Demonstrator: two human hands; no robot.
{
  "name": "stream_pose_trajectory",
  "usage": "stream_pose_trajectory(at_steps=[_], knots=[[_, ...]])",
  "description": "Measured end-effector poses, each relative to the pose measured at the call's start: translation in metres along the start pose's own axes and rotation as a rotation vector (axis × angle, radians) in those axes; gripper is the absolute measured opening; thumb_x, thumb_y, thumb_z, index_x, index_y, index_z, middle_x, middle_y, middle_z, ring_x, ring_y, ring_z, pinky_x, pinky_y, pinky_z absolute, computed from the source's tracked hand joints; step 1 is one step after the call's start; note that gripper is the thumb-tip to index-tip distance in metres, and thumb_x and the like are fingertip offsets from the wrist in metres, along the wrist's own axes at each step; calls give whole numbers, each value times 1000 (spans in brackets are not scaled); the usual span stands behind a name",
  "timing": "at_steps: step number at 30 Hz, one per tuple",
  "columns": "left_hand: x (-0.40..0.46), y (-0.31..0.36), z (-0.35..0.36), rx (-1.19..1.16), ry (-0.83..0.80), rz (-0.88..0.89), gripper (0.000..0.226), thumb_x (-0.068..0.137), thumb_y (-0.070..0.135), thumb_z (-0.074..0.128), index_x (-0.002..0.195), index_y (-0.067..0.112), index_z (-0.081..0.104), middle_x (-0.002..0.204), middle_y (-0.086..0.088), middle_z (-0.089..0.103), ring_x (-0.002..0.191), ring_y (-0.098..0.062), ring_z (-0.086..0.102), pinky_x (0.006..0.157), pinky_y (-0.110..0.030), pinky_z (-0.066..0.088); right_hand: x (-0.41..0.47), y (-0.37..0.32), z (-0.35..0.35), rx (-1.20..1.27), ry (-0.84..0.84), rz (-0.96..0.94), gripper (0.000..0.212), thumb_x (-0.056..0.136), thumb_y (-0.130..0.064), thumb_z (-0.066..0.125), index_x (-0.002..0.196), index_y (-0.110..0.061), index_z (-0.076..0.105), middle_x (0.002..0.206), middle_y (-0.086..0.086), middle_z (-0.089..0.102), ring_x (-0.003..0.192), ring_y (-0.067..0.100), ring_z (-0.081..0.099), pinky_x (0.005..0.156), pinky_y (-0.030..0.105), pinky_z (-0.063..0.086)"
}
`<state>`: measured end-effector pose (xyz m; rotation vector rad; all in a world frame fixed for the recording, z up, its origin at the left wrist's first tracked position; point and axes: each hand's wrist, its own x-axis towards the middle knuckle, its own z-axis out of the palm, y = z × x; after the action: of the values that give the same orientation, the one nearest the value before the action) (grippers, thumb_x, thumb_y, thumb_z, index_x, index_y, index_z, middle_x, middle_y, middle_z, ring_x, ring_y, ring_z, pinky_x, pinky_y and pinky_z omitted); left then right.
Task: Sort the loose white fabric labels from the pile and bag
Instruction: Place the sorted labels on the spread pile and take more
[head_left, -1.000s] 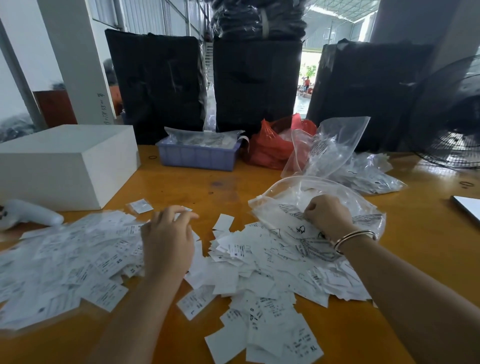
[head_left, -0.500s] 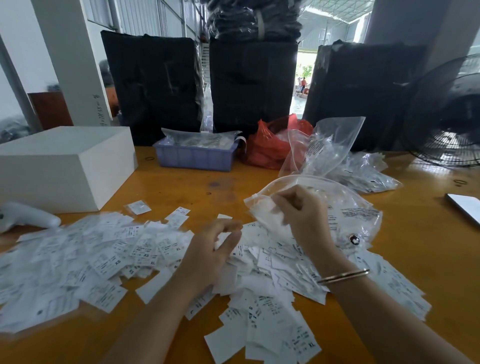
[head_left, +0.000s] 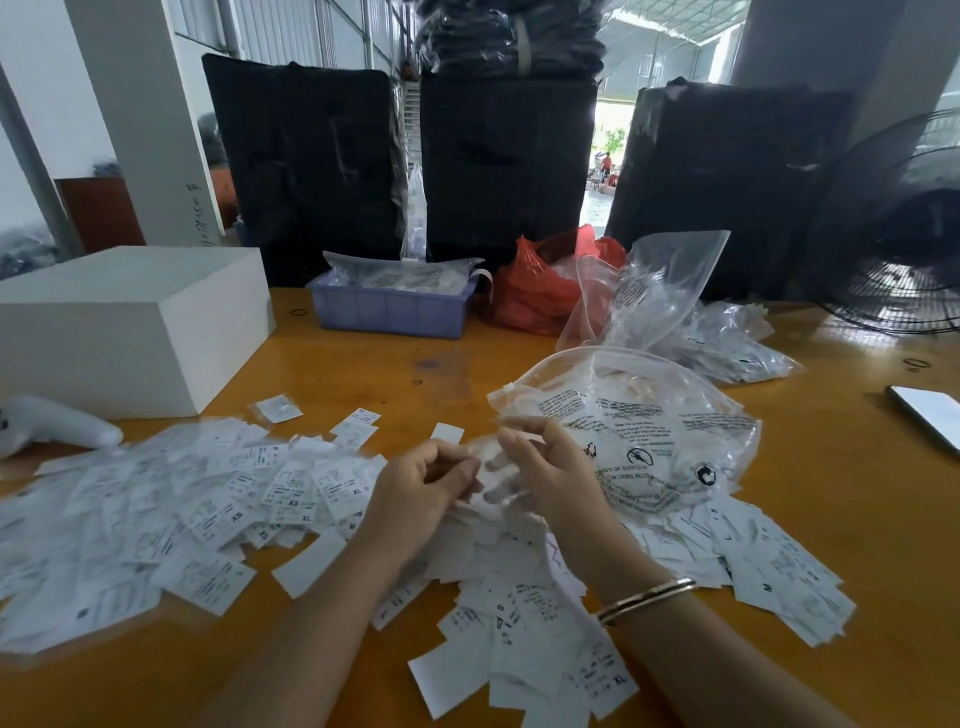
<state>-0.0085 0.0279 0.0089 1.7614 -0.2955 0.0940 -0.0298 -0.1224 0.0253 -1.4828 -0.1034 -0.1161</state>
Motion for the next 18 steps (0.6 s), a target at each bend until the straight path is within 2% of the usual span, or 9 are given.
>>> stream_pose_trajectory(at_steps=[2,4,6,9,12,14,16,18], knots=[[0,-1,-1,15,27,9,6,88,19,65,85,14,66,69,10,71,63,0,65,57,-9,47,0,1,-1,-36,-72,47,31,84,-17,69,108,-27,53,79,-1,70,62,19,68,51,25,52],[-1,0,-1,-10,62,7,13,86,24,67,82,12,66,69,8,71,62,0,65,56,-10,46,0,0,-3,-54,-73,66,36,83,-5,68,111,-22,54,77,1,70,60,18,67,51,24,52],[-1,2,0,-50,92,-15,20,85,30,67,81,11,65,72,7,72,64,-1,65,56,-11,47,1,-2,-6,-29,-35,76,31,85,0,65,112,-13,57,79,6,73,57,16,65,52,22,53],[0,2,-2,-125,127,-77,18,86,30,65,85,12,65,78,6,74,74,-3,69,61,-16,48,2,-5,-13,-16,49,67,18,88,-5,61,105,-8,63,82,6,74,57,14,65,54,21,53],[2,2,-4,-207,157,-130,9,90,21,62,91,12,62,83,5,75,78,-6,70,63,-20,50,10,-16,-28,10,220,-49,15,91,-9,55,99,-16,66,82,3,72,56,9,62,51,17,51],[3,1,-6,-194,179,-127,3,92,16,60,93,14,62,85,8,74,77,-4,69,63,-19,48,22,-27,-47,-29,409,-178,23,94,-6,49,96,-22,66,84,-1,71,56,3,57,48,13,46],[4,0,-6,-166,211,-115,8,91,12,59,90,18,64,84,9,73,75,-3,67,62,-18,47,38,-35,-68,-218,580,-250,33,95,-2,41,98,-24,66,95,-2,68,60,1,53,49,15,44],[4,-1,-7,-153,240,-107,15,90,9,59,82,20,67,76,13,71,69,-3,63,58,-17,46,52,-36,-84,-517,660,-240,37,95,0,37,109,-18,66,113,3,64,77,10,58,67,29,53]])
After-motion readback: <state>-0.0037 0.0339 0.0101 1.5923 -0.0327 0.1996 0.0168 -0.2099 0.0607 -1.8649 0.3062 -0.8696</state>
